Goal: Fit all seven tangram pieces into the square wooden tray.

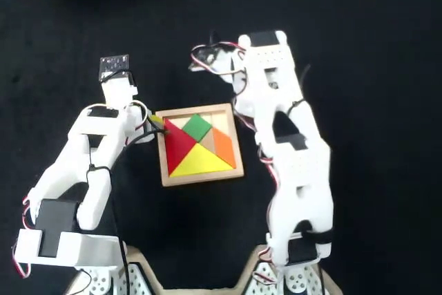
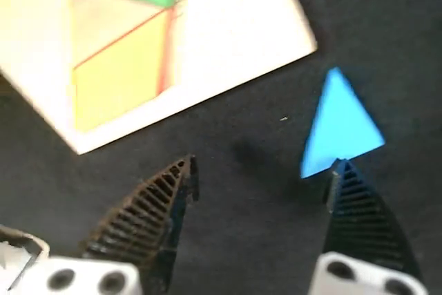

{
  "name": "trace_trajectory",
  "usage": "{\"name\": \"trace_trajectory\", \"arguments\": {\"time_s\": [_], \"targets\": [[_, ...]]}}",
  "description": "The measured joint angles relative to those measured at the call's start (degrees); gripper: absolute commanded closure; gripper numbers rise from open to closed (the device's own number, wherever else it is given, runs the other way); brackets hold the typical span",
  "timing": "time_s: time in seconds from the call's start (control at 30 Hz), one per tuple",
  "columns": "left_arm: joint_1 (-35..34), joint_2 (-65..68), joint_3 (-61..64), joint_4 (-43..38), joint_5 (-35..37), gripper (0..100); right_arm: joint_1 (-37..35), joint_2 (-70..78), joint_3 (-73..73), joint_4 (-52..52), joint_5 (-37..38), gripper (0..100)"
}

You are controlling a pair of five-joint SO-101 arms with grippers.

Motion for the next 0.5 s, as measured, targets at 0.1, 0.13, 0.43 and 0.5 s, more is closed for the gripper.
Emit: {"name": "trace_trajectory", "arguments": {"time_s": [0.1,0.13,0.43,0.5], "targets": [[0.0,0.0,0.0,0.0,0.0,71,0.1,-4.7,9.1,-7.6,0.0,69.8],[0.0,0.0,0.0,0.0,0.0,71,0.1,-5.9,12.1,-10.5,0.0,69.8],[0.0,0.2,0.0,0.0,0.0,71,0.1,-8.2,17.8,-19.6,0.2,69.8],[0.0,0.2,0.0,0.0,0.0,71,0.1,-8.2,17.8,-19.9,0.2,69.8]]}}
